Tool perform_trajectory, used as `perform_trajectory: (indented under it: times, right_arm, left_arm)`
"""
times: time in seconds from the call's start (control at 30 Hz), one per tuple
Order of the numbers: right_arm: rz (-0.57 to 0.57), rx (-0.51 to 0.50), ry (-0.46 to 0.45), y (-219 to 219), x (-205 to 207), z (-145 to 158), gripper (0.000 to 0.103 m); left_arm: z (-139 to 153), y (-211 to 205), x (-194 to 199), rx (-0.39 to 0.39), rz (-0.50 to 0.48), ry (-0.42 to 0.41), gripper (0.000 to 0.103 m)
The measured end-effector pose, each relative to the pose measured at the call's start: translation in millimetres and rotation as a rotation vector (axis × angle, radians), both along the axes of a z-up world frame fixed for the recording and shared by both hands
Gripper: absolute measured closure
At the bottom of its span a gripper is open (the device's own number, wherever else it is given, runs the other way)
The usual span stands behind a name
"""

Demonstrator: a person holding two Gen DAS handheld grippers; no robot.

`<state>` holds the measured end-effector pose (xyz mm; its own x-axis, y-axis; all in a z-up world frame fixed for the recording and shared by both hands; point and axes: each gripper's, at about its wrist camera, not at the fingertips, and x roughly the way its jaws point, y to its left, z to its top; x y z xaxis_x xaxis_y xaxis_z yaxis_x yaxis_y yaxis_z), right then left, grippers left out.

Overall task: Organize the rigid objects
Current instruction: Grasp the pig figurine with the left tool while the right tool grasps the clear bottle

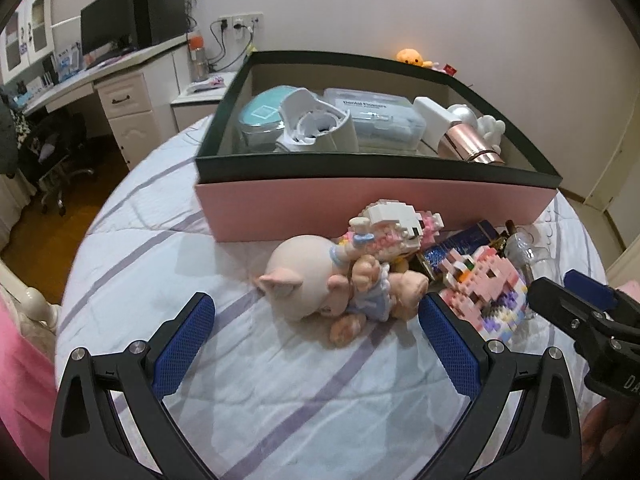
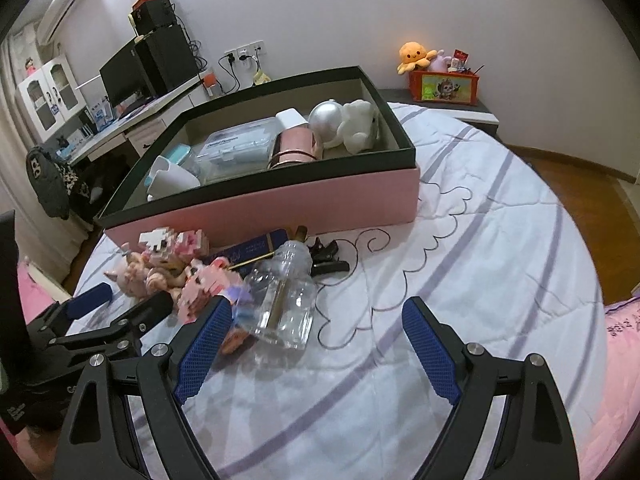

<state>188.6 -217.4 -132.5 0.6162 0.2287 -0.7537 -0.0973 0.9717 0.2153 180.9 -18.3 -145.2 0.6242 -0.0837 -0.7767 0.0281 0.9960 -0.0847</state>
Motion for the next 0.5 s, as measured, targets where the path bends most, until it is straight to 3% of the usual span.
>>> perform_trajectory:
  times: [0.03,0.2,0.37,0.5]
  right_arm:
    - [-0.002,0.006,0.004,-1.6,1.4,-1.6,0.022]
    - [0.004,0.036,0.010,-9.5,6.2,-1.7,0.029]
    - [0.032,0.059,0.017,-6.9,8.4,1.2,0.041]
    - [0.035,0.062,0.019,-6.5,8.9,3.1,0.043]
  left_arm:
    - [-1.4,-0.8,2.1,-0.003,-0.006,0.004,0.000]
    - [-4.0,0.0,7.5,-0.031,-0.031,0.014,0.005]
    - [0.4,-4.0,1.6,-0.045,-0.055,0.001,0.024]
    - [1.6,1.0,-0.7,-0.055,-0.055,0.003,0.024]
